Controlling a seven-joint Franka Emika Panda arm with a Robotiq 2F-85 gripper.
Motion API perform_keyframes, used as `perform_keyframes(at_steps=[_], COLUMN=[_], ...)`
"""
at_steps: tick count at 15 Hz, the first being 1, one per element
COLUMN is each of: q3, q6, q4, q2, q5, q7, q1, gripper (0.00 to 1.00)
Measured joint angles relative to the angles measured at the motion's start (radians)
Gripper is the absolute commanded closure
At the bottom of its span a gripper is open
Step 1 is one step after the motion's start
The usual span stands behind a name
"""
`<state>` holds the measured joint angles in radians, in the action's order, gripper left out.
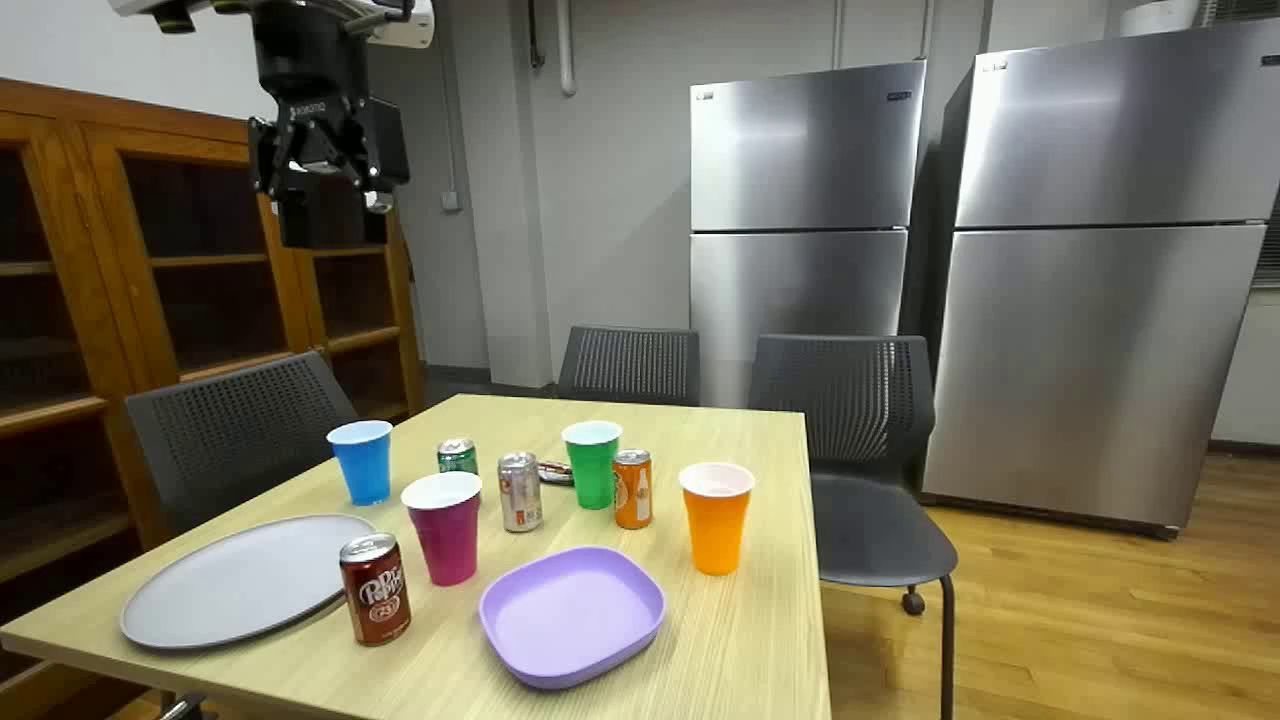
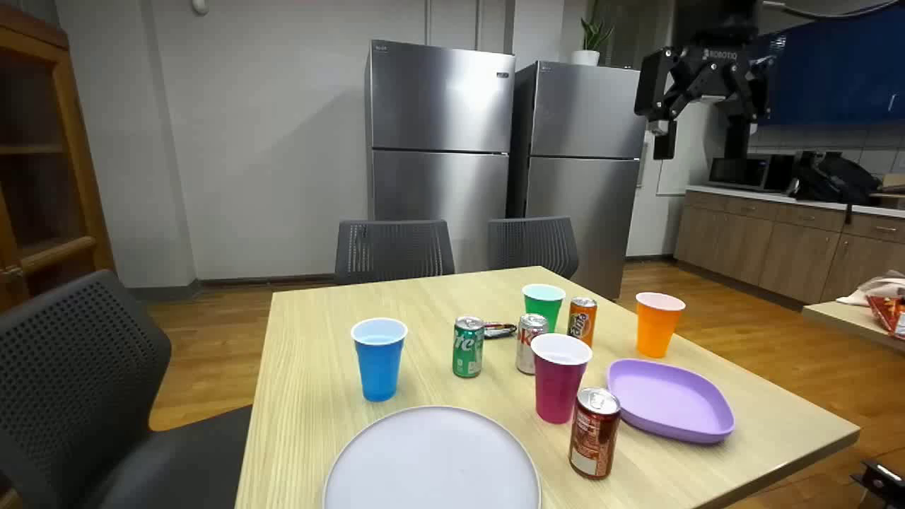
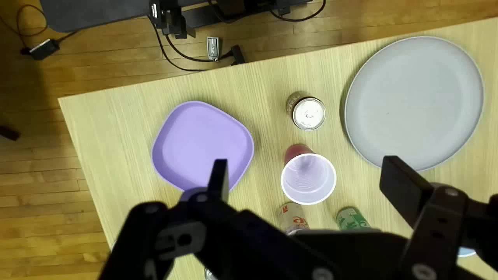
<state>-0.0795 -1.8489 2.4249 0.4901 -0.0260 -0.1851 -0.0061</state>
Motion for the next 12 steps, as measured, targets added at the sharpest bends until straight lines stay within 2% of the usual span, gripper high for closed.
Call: perform_keyframes(at_steps=[9, 12], q3=[0.0, 0.0], q6=[-0.002, -0.043], q4=[0.002, 0.022], q2=[-0.001, -0.031], q5=[0.0, -0.001], q7=[0.001, 0.002], q1=[0.0, 0.011], gripper=[0.0, 0.0])
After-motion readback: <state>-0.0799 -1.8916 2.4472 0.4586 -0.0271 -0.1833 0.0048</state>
